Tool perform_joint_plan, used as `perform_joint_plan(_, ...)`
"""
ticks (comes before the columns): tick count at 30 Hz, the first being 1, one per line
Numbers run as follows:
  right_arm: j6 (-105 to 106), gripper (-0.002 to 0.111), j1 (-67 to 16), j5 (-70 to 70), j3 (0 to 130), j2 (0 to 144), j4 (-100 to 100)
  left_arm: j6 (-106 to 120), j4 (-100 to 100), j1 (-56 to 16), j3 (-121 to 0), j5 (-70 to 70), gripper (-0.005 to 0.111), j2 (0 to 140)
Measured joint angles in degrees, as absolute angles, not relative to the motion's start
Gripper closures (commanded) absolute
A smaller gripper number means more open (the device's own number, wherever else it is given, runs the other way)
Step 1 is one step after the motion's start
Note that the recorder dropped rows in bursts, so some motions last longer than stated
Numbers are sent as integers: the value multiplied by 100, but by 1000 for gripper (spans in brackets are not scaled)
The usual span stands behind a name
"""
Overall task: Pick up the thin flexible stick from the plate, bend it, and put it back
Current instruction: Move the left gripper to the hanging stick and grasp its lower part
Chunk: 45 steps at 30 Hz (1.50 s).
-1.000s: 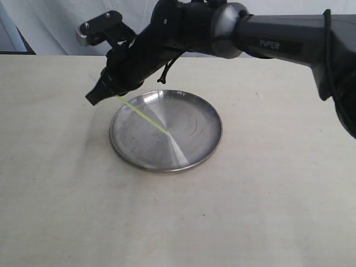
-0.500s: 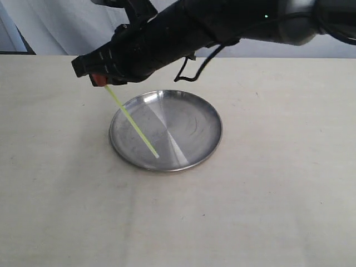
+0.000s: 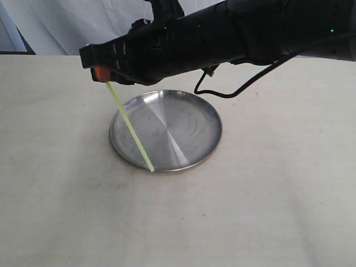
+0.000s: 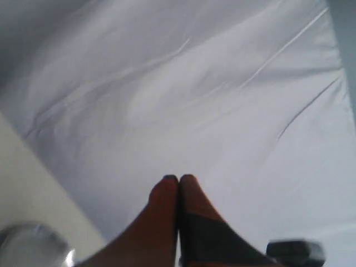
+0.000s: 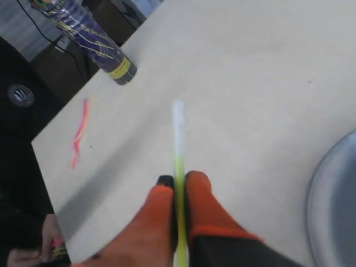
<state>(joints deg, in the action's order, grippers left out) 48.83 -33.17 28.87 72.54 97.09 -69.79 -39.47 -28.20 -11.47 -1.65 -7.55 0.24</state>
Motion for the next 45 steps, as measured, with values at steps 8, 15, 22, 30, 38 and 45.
perform_joint_plan(8, 5674, 109, -3317, 2993, 7254, 9697, -8430, -2296, -4128, -1484, -1082, 1461, 107, 577)
perform_joint_plan(15, 5783, 109, -3317, 3398, 7254, 9697, -8598, 525, -6203, -1809, -1830, 2498, 79, 2027)
perform_joint_plan(22, 5800, 109, -3317, 3670, 7254, 9697, -8645, 2506, -7462, -1822, -2295, 3286, 46, 3477)
perform_joint_plan(30, 5800, 109, -3317, 3769, 7254, 9697, -8960, 3493, -8090, -1822, -2419, 3470, 45, 4290)
perform_joint_plan(38, 6203, 109, -3477, 3769, 7254, 9697, -9728, 4605, -9048, -1822, -2419, 3724, 45, 4683)
perform_joint_plan(45, 6410, 109, -3554, 3723, 7254, 9697, -9931, 4818, -9140, -1822, -2419, 4014, 63, 4914)
